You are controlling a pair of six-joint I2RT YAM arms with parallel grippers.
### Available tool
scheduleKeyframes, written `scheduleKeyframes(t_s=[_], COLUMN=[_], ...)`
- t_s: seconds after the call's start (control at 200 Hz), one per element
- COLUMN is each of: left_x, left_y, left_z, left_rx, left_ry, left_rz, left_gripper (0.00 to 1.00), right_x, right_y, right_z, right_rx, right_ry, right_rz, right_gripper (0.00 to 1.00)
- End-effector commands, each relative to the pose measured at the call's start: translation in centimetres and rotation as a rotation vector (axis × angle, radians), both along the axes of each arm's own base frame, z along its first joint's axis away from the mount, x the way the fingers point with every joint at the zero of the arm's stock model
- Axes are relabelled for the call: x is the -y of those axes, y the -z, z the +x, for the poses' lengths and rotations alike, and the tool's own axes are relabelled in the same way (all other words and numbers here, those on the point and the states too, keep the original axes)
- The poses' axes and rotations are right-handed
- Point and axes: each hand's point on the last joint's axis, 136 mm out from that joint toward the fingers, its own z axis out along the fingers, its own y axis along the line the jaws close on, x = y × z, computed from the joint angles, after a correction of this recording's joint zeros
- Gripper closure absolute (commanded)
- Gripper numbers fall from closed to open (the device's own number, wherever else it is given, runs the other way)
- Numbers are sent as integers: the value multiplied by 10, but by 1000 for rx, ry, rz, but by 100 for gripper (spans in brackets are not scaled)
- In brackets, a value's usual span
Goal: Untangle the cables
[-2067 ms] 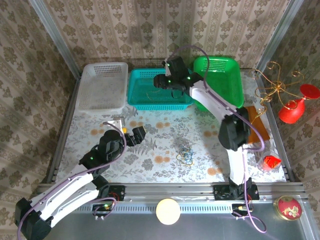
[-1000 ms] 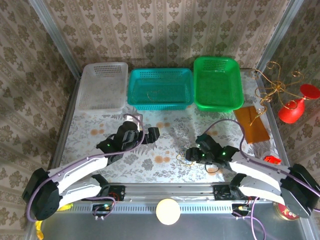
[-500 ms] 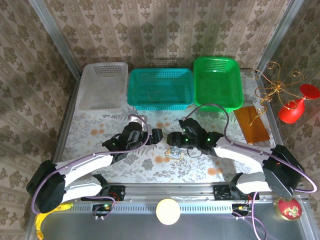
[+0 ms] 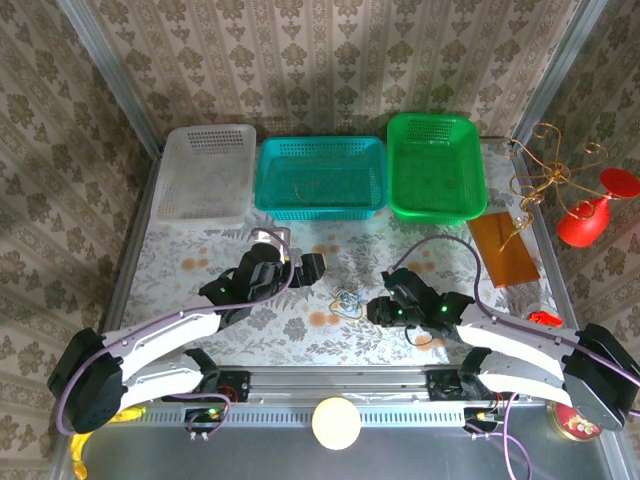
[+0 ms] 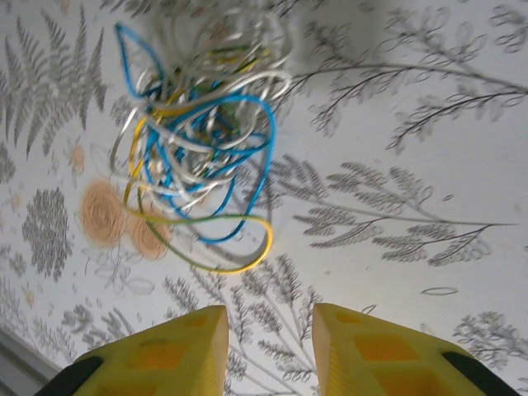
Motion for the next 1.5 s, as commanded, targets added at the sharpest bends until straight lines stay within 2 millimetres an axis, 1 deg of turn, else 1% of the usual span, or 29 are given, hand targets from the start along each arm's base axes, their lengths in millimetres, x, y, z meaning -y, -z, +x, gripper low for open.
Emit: scheduleKeyframes(t_s=[0.0,0.1,0.195,0.27,0.405,0.43,0.46,0.555,0.645,0.84,1.075,1.115,1.19,1.24,1.305,1.33,1.415,1.495], left_x=[-5,-10,-24,-35,-53,-55,-58,-65,-68,-69,-68,-68,-68,-68,-67,-67,-65,-62], left_y=[-8,-5,-1,-3,-10,-11,-12,-13,-12,-11,-11,-11,-11,-11,-11,-11,-12,-14], left_z=[1,2,5,7,7,7,7,5,3,2,2,2,3,3,3,3,2,1], left_rx=[20,16,-12,-10,5,8,11,13,11,3,4,5,3,3,3,1,2,9], left_ry=[-26,-31,-65,-92,-137,-142,-149,-162,-167,-167,-165,-165,-168,-167,-163,-163,-151,-124], left_rz=[-24,-10,1,-24,-54,-58,-62,-69,-72,-80,-84,-83,-85,-84,-85,-86,-86,-81], left_gripper=[0,0,0,0,0,0,0,0,0,0,0,0,0,0,0,0,0,0], right_x=[-12,-27,-45,-57,-68,-70,-71,-74,-74,-65,-57,-57,-58,-59,-62,-65,-73,-84], right_y=[-9,-10,-10,-8,-1,-3,5,11,20,33,48,49,52,53,52,51,37,13], right_z=[-3,-4,-6,-4,-1,0,0,1,3,8,5,4,3,2,1,-1,-2,-3], right_rx=[39,59,66,72,77,85,72,66,60,61,48,50,52,52,46,42,49,70], right_ry=[-100,-176,-248,-284,-324,-330,-336,-352,-356,-339,-341,-344,-353,-360,-369,-377,-391,-404], right_rz=[-43,-85,-107,-129,-188,-190,-215,-241,-282,-353,-410,-417,-432,-442,-435,-423,-371,-295], right_gripper=[66,65,63,63,63,63,63,63,63,63,63,65,72,80,95,100,100,100])
